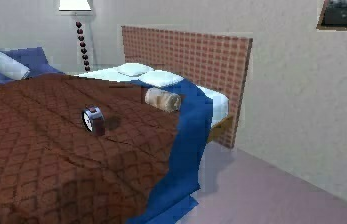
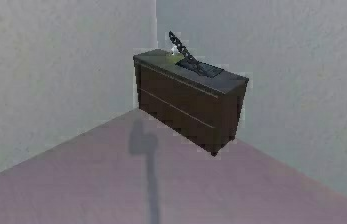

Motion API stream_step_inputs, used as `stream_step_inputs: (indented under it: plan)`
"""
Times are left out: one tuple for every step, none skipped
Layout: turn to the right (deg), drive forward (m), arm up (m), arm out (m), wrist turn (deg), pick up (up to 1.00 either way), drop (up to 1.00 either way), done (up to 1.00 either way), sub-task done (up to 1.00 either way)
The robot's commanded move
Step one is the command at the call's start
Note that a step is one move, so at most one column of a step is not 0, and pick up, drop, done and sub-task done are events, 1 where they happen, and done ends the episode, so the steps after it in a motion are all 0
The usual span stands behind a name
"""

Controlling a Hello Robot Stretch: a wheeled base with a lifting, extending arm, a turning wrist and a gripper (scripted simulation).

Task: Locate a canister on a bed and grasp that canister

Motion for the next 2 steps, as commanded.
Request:
stream_step_inputs:
  plan:
    - [12.0, 0.0, 0.0, 0.0, 0.0, 0.0, 0.0, 0.0, 0.0]
    - [0.0, 0.5, 0.0, 0.0, 0.0, 0.0, 0.0, 0.0, 0.0]
